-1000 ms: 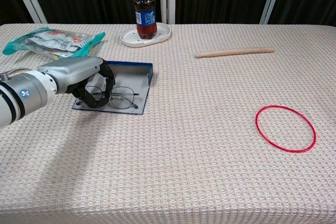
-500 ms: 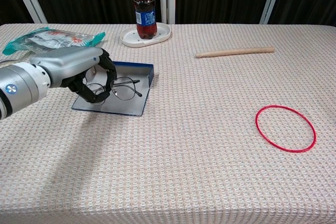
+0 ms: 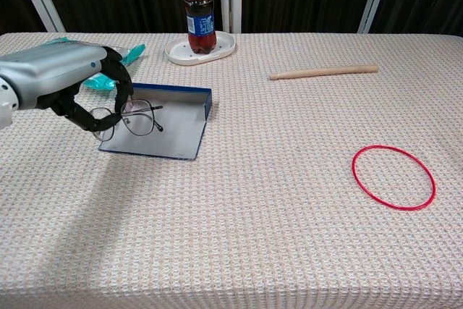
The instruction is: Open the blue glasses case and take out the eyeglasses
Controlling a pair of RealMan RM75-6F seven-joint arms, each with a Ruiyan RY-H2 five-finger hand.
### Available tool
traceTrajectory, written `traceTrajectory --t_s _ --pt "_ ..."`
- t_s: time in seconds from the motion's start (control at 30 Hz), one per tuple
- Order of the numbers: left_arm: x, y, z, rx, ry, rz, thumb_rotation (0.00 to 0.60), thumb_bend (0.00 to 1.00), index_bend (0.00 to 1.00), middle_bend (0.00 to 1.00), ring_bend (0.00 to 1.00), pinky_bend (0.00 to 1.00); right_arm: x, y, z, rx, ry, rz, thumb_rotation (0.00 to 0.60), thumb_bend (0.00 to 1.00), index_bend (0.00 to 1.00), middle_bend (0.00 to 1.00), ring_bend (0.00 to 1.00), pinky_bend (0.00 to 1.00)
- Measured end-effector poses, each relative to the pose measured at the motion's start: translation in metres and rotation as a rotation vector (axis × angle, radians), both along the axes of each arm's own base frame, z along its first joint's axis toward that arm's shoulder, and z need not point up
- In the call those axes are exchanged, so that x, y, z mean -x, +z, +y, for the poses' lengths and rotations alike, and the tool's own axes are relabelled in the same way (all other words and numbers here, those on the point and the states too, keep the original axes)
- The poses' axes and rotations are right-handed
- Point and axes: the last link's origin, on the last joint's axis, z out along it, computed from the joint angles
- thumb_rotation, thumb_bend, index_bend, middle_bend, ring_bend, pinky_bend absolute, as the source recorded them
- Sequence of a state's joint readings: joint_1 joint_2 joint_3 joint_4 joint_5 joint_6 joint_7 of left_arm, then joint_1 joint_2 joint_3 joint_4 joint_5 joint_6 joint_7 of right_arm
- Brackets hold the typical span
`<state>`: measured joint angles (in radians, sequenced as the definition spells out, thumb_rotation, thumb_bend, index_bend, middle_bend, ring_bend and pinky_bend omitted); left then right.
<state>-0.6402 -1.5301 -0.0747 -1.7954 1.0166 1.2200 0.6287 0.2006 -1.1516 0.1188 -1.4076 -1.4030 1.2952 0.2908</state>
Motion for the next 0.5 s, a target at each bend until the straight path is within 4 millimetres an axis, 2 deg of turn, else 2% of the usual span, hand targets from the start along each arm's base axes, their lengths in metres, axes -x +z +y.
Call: traceTrajectory --t_s 0.5 --pt "0.001 -0.007 -0.043 0.122 -0.047 0.096 0.6 0.41 0.8 0.28 0.04 0.12 -0.001 -0.001 -0.001 -0.007 0.005 0.002 0.6 0.31 0.0 0.01 0.0 0.0"
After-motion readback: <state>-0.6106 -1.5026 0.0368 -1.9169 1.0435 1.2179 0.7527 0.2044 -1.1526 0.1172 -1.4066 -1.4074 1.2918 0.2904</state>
